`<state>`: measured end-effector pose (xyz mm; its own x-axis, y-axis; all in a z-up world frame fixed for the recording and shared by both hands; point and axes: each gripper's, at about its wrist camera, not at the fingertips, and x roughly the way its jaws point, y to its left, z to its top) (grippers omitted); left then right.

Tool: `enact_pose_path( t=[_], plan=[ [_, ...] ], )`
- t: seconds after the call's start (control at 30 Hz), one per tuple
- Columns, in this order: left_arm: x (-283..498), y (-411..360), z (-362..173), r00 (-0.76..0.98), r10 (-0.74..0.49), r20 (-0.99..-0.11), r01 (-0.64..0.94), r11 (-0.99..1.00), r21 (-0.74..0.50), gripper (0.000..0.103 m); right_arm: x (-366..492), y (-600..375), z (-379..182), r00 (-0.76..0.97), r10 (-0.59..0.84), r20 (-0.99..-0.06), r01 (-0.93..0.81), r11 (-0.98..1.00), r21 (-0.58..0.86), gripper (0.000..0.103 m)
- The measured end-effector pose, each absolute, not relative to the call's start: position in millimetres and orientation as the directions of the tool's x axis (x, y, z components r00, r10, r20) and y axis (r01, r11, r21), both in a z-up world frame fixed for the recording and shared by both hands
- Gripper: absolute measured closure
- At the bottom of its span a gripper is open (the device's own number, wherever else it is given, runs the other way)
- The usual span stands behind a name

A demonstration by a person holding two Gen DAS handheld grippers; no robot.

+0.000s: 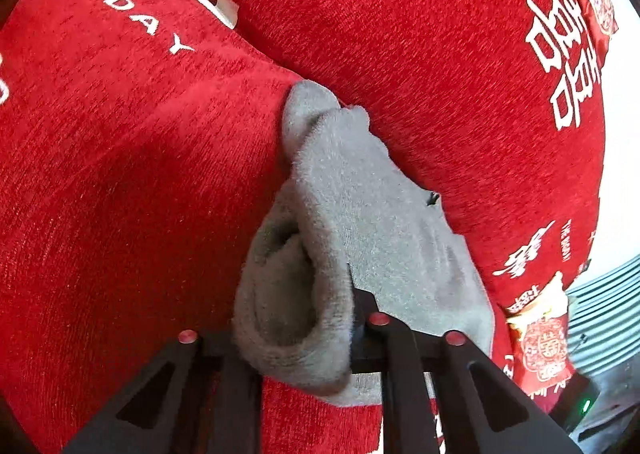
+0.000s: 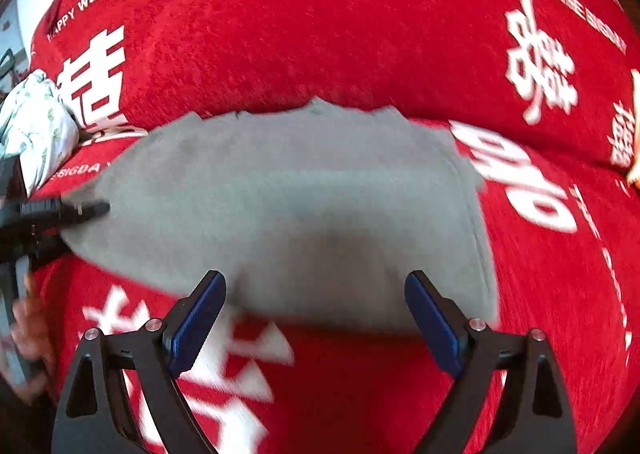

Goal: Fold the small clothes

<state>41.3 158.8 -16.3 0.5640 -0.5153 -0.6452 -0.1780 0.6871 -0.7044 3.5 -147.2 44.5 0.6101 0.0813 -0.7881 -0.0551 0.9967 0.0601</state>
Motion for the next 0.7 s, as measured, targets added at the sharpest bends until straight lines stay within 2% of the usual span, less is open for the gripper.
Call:
enact_pose_path(
  t=[0.13, 0.27, 0.47, 0.6, 0.67, 0.7],
  plan=[
    [36, 163, -22, 0.583, -0.552, -0.597, -0.176, 0.631, -0.755, 0.088, 55, -105, 54, 0.571, 0.163, -0.805, -0.122, 0.986, 0.114, 0.008],
    [36, 161, -21, 0.575, -0.545, -0.610, -0.183, 0.642, -0.745, 0.088, 117, -39, 42, 0.493, 0.226, -0.840, -0.191, 0.970, 0.148, 0.008],
    [41, 165, -27, 0.563, -0.565, -0.603, -0.203, 0.613, -0.764, 0.088, 185, 48, 17, 0.416, 0.234, -0.879, -0.240, 0.960, 0.143, 0.008],
    [46, 163, -27, 0.553, -0.555, -0.621, -0.208, 0.630, -0.748, 0.088, 205, 101, -8, 0.387, 0.144, -0.911, -0.341, 0.940, 0.004, 0.008],
    [49, 163, -27, 0.549, -0.552, -0.628, -0.211, 0.635, -0.743, 0.088, 205, 124, -24, 0.419, 0.032, -0.907, -0.401, 0.903, -0.153, 0.010],
    [50, 163, -27, 0.545, -0.552, -0.631, -0.213, 0.637, -0.741, 0.088, 203, 129, -26, 0.450, 0.026, -0.893, -0.412, 0.893, -0.182, 0.013]
  ],
)
